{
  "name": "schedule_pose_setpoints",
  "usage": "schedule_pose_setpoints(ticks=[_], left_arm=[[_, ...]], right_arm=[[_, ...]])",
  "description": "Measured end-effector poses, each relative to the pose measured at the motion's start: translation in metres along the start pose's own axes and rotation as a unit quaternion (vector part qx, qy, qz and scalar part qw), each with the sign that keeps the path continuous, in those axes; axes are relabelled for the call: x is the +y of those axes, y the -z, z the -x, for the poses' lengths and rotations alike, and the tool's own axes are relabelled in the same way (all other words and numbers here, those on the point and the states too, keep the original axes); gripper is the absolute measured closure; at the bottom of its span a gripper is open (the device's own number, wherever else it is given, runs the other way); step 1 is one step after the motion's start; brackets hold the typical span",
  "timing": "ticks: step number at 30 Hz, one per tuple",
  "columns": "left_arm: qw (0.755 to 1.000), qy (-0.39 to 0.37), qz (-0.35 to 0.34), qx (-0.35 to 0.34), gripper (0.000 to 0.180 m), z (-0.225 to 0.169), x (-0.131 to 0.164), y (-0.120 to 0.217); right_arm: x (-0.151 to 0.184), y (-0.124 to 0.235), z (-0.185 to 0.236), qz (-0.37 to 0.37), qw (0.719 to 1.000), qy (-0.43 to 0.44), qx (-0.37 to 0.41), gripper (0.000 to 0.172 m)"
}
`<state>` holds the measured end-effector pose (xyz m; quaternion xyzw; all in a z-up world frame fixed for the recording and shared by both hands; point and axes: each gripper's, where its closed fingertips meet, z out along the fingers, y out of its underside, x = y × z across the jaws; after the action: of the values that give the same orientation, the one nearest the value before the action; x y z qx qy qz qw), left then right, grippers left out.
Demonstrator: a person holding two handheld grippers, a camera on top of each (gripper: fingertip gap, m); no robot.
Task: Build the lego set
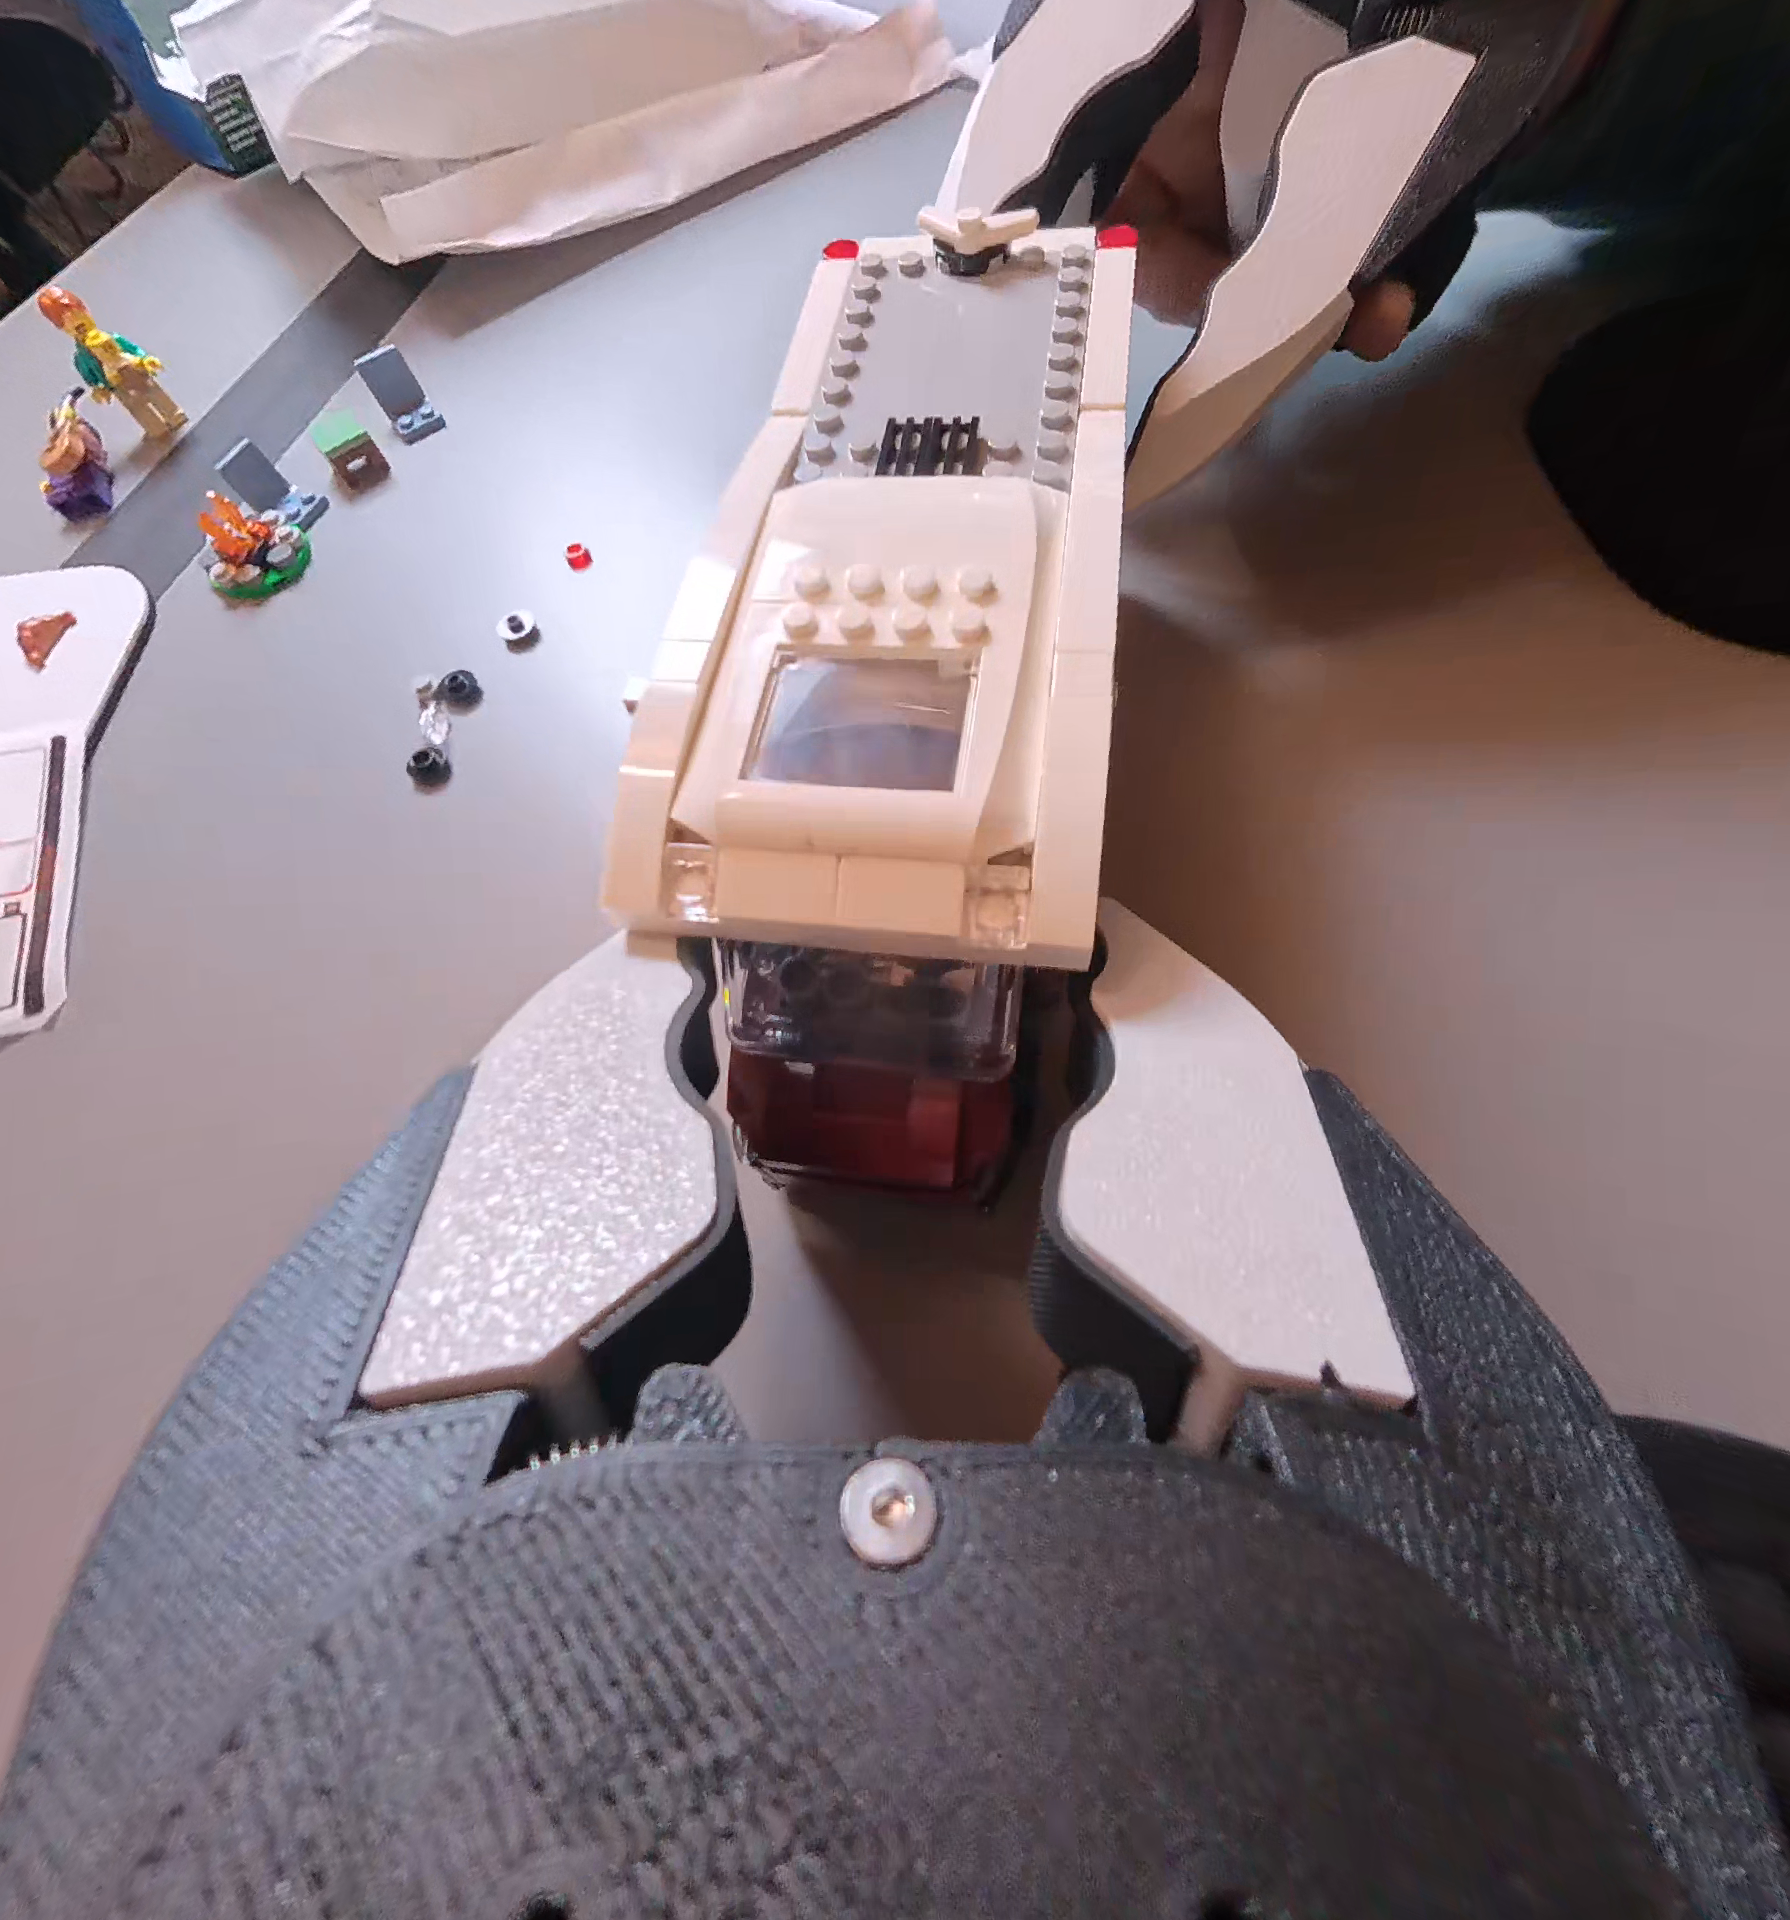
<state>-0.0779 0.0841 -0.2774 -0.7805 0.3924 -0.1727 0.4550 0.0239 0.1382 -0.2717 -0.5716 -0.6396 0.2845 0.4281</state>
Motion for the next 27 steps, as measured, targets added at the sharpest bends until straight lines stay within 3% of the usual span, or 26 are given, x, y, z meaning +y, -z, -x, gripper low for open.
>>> schedule_pose_setpoints(ticks=[5, 9, 18, 27], left_arm=[[1.0, -0.022, 0.011, 0.004, 0.114, 0.006, -0.005, -0.007], [1.0, 0.016, -0.009, 0.024, 0.115, 0.01, -0.006, -0.008], [0.998, 0.041, -0.058, 0.0, 0.116, 0.009, -0.003, 0.002], [0.999, 0.003, -0.046, -0.005, 0.113, 0.004, 0.001, 0.015]], right_arm=[[0.002, 0.007, -0.004, -0.001, 1.0, 0.004, 0.011, 0.118], [0.004, 0.005, -0.004, 0.008, 1.0, 0.001, 0.013, 0.119], [-0.002, 0.005, -0.002, -0.009, 0.999, 0.028, 0.026, 0.125], [-0.003, 0.004, 0.0, -0.011, 0.999, 0.028, 0.03, 0.128]])
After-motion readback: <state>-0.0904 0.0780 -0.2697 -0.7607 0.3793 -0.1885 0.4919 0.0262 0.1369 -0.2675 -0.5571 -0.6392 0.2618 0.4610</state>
